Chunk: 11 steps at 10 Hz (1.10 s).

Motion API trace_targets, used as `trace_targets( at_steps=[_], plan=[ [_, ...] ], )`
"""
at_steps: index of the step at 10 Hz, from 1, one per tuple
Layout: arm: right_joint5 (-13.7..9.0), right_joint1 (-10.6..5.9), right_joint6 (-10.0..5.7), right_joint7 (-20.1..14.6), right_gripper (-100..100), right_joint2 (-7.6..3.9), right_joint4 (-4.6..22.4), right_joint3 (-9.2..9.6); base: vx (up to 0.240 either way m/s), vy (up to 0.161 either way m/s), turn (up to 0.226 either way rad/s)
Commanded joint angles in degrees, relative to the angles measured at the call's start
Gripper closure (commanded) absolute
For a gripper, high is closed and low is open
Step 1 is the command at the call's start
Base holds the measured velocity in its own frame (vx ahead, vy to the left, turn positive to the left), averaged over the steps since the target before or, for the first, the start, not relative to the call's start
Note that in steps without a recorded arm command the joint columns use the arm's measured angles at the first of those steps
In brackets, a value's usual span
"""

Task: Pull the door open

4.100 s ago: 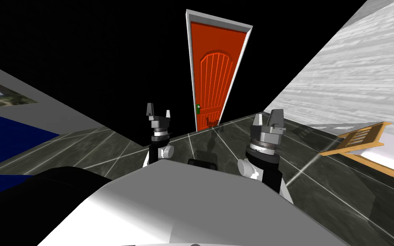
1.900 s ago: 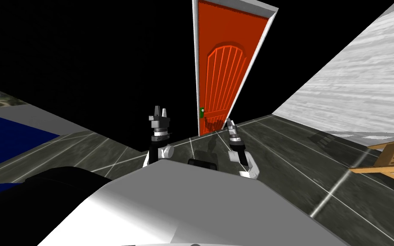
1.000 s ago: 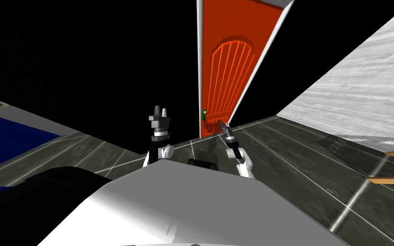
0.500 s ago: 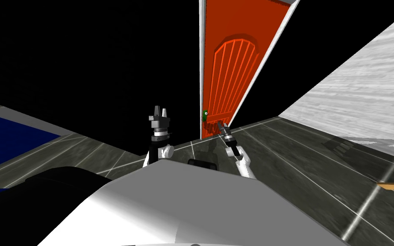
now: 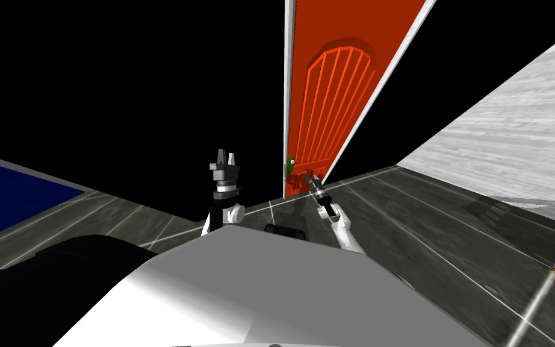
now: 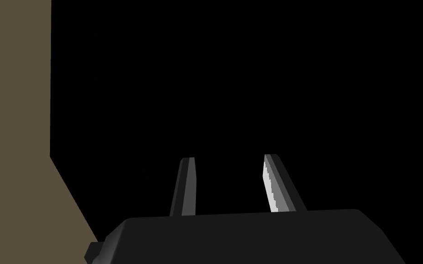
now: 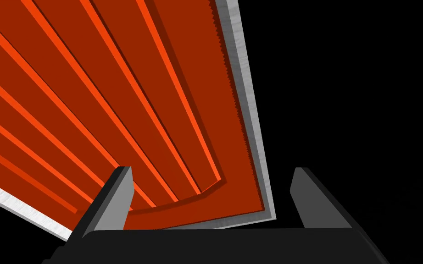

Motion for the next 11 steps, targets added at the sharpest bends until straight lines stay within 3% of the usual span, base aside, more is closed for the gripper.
trace_targets(
  at_steps=[1, 11],
  plan=[
    [0.32, -0.65, -0.41, 0.82, -100, 0.06, 1.83, -0.03, 0.067, 0.038, 0.004],
    [4.7, -9.05, -0.94, 7.55, -100, -1.92, 17.38, 0.58, 0.089, 0.035, 0.013]
  ],
)
